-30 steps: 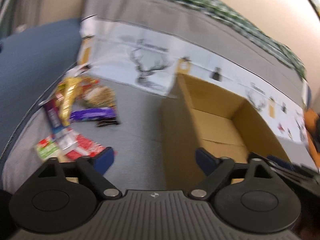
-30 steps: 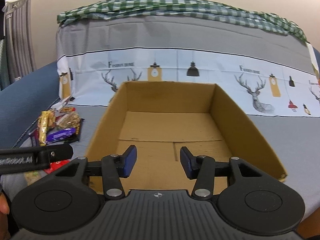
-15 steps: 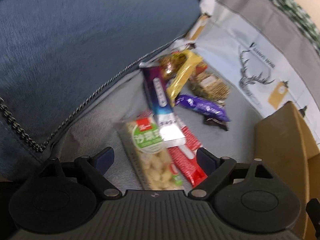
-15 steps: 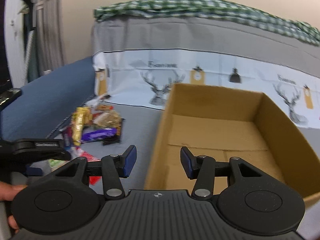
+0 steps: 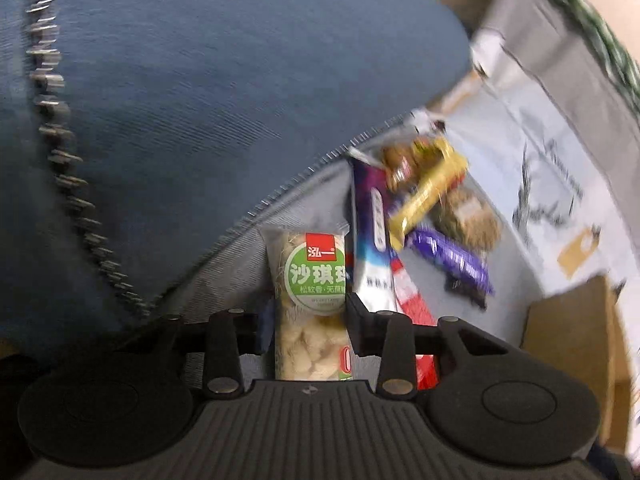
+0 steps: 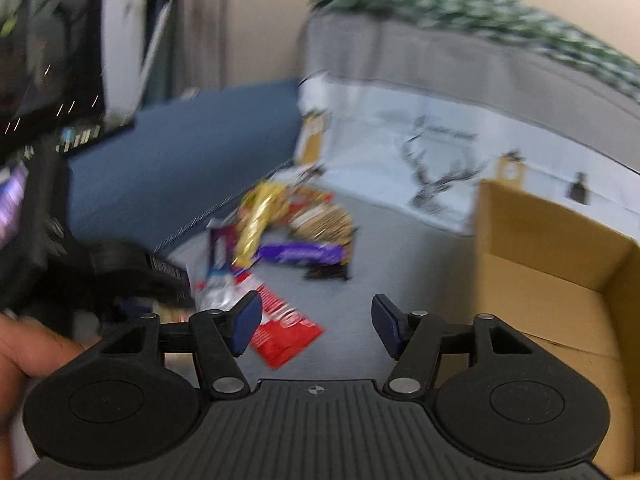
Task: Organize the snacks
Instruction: 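Grasp the green-labelled snack pack with the left tool while the right tool grasps the red wafer pack, then lift the green pack with the left tool while the right tool lifts the red pack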
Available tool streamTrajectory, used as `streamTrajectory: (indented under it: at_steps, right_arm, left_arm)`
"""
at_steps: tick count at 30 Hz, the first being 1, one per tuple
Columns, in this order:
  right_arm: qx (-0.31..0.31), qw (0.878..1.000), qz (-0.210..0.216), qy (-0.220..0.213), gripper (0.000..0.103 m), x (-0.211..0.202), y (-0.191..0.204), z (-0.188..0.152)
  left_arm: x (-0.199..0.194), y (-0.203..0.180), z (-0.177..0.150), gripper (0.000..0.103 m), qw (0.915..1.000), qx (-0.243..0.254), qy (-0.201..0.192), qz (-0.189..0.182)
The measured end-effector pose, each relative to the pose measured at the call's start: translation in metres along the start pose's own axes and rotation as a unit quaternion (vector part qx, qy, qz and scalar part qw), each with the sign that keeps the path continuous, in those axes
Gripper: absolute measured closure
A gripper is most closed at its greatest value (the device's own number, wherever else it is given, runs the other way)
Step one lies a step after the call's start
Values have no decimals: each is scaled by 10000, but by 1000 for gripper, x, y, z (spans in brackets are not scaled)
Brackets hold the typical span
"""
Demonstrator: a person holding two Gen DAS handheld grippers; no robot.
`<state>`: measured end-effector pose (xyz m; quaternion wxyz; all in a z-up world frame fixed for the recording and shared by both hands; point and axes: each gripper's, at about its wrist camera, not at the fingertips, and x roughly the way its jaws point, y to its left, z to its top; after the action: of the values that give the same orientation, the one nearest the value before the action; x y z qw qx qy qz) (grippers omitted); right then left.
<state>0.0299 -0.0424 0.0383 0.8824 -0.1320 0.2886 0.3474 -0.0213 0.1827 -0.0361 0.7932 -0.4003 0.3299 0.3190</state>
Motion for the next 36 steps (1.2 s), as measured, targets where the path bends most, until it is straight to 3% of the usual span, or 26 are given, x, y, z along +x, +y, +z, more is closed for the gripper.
streamTrajectory:
  at_steps: [7, 9, 13, 16, 17, 18, 20, 24, 29, 32, 36]
  right_arm:
    - [-702, 9920, 439, 947, 21, 92, 30, 18]
    - [-816, 9886, 524, 1150, 11, 109, 32, 19]
    - [-1021, 9772, 751, 1701, 10, 138, 32, 14]
    - [-982, 9762, 951, 1681, 22, 136, 32, 11]
    - [-918, 9763, 1035, 1665, 37, 134, 31, 11]
    - [-861, 9769, 1115, 1606, 45, 130, 29, 10]
    - [-912, 9788, 1039, 1509, 52, 121, 29, 7]
    - [-781, 9843, 847, 1334, 55, 94, 26, 1]
    - [-231, 9897, 37, 1409, 56, 55, 15, -6]
    - [483, 9879, -30, 1474, 56, 35, 2, -16]
    - [672, 9883, -101, 1362, 56, 22, 2, -41]
  left_arm:
    - [-2, 15, 7, 63, 9987, -429, 119, -246]
    - [-1, 17, 8, 63, 9982, -484, 160, -301]
    - [3, 19, 9, 63, 9977, -523, 226, -374]
    - [3, 19, 9, 63, 9975, -518, 255, -410]
    - [3, 19, 9, 63, 9975, -513, 260, -415]
    - [3, 19, 9, 63, 9975, -505, 264, -423]
    - [4, 18, 9, 63, 9976, -485, 260, -432]
    - [5, 16, 9, 63, 9978, -404, 240, -459]
    - [4, 6, 4, 63, 9979, -86, 267, -588]
    - [2, -3, -1, 63, 9957, 253, 319, -836]
    - [1, -14, -8, 63, 9898, 678, 478, -1157]
